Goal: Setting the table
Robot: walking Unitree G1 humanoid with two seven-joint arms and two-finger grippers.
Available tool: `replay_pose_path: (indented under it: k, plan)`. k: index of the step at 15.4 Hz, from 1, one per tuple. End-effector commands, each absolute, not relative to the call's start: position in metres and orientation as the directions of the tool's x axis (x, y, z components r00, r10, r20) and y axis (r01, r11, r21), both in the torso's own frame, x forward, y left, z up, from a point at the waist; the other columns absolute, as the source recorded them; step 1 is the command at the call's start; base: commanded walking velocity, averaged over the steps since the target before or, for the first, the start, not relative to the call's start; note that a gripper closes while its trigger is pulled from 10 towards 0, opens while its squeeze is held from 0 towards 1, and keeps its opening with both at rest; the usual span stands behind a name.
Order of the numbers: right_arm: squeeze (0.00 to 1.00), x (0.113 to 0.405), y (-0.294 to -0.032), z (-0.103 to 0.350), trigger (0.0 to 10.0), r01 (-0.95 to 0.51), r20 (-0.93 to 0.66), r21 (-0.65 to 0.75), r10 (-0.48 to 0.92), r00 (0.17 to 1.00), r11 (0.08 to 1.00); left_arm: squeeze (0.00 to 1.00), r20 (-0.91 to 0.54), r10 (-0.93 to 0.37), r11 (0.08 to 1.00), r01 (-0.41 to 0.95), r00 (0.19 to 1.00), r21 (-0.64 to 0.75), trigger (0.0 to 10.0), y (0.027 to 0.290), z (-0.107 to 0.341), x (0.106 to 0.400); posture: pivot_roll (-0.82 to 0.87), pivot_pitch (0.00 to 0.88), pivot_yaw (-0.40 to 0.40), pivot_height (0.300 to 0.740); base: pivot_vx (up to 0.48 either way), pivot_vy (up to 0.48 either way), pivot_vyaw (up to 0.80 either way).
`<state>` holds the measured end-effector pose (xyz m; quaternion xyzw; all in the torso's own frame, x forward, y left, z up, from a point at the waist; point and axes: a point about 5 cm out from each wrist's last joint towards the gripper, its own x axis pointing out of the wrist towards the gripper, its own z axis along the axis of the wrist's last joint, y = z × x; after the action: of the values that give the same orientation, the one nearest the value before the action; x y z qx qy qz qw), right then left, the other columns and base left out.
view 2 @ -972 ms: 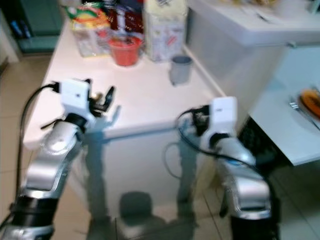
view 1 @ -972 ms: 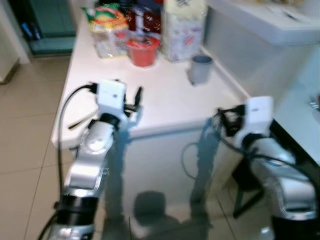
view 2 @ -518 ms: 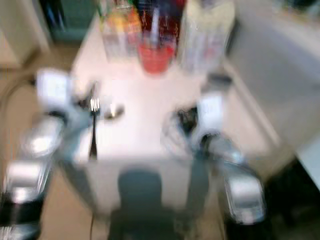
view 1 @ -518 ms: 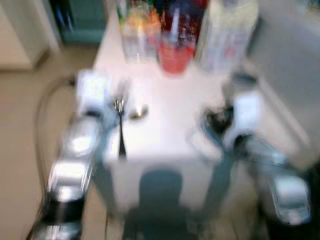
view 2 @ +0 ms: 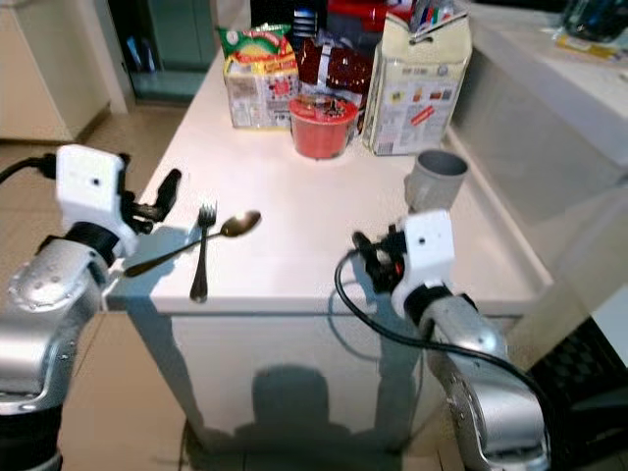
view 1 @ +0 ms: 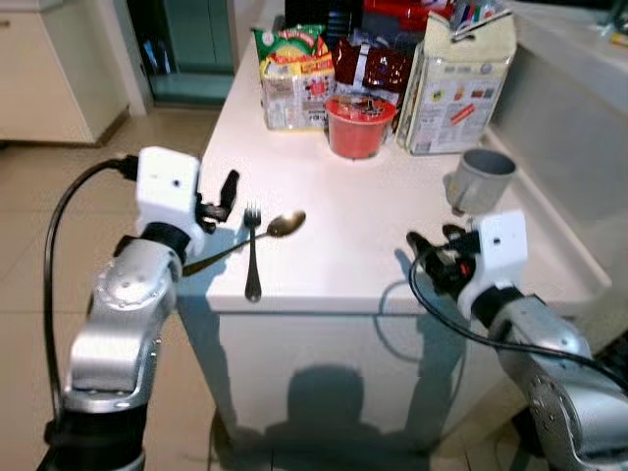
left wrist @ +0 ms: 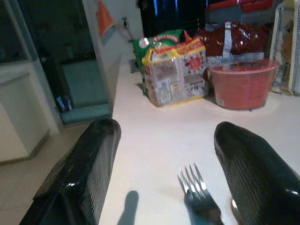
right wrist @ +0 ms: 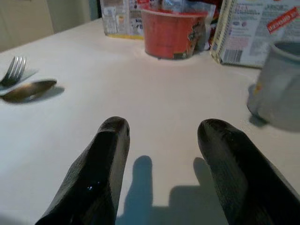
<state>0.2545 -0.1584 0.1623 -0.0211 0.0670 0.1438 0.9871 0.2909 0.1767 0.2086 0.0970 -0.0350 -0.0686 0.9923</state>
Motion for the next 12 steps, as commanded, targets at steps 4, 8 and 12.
replay_pose_path:
  k: [4, 8, 12]
  plan:
    - [0.0, 0.24, -0.16, 0.154, 10.0, -0.309, -0.191, -0.01, 0.301, 0.934, 0.951, 1.0, -0.107, -0.256, 0.96, 0.265, 0.961, 0.088, 10.0, 0.171, 0.188, 0.274, -0.04, 0.0, -0.019, 0.74, 0.0, 0.0, 0.0]
    - [0.0, 0.245, -0.164, 0.153, 10.0, -0.348, -0.232, -0.023, 0.334, 0.914, 0.937, 1.0, -0.238, -0.31, 0.944, 0.328, 0.921, 0.041, 10.0, 0.167, 0.18, 0.283, -0.05, 0.0, -0.026, 0.74, 0.0, 0.0, 0.0]
    - [0.0, 0.254, -0.162, 0.154, 10.0, -0.361, -0.235, -0.039, 0.343, 0.91, 0.932, 1.0, -0.236, -0.214, 0.959, 0.25, 0.948, 0.134, 10.0, 0.175, 0.186, 0.295, -0.03, 0.0, -0.029, 0.74, 0.0, 0.0, 0.0]
